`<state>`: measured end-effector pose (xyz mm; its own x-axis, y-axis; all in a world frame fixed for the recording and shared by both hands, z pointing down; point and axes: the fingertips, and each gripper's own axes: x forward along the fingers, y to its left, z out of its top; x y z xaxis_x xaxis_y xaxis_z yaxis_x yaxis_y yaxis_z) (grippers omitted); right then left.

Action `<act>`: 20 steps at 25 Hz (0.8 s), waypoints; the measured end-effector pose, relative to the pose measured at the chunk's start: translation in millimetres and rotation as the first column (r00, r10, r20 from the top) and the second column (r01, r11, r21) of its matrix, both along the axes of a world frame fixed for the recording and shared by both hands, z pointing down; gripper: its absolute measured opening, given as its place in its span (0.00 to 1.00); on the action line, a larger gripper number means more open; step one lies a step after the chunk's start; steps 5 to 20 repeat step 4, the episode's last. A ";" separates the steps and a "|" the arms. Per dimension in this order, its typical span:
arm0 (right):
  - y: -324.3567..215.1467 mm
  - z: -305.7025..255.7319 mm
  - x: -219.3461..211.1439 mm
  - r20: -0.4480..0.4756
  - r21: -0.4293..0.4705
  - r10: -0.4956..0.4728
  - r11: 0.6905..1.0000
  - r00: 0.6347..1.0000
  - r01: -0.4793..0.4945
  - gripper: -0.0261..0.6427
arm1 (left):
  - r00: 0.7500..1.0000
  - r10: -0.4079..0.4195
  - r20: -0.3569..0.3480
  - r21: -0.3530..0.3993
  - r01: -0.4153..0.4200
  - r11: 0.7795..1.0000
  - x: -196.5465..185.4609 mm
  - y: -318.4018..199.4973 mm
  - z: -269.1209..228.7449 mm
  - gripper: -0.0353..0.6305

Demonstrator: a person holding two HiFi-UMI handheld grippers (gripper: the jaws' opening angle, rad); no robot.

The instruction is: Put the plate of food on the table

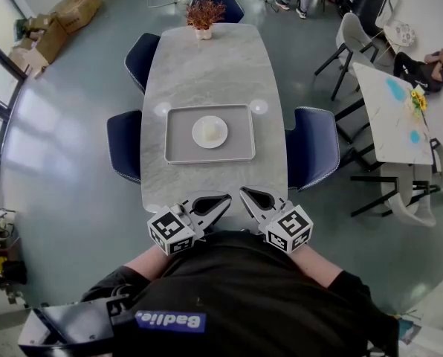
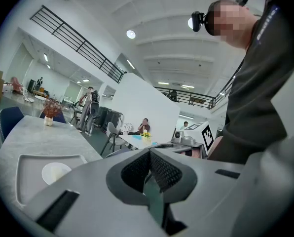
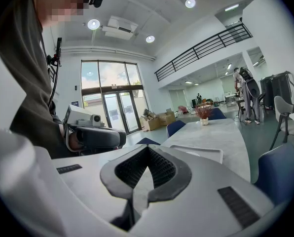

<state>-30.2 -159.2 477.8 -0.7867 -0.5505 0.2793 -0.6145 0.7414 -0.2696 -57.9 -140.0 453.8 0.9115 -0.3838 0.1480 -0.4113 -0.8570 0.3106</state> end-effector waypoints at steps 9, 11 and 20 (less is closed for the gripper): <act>0.9 0.6 0.1 -0.001 -0.007 -0.003 1.000 1.000 0.003 0.06 | 1.000 -0.001 -0.003 -0.012 0.001 1.000 0.9 0.1 -2.0 0.07; 0.9 0.6 0.1 -0.001 -0.007 -0.003 1.000 1.000 0.003 0.06 | 1.000 -0.001 -0.003 -0.012 0.001 1.000 0.9 0.1 -2.0 0.07; 0.9 0.6 0.1 -0.001 -0.007 -0.003 1.000 1.000 0.003 0.06 | 1.000 -0.001 -0.003 -0.012 0.001 1.000 0.9 0.1 -2.0 0.07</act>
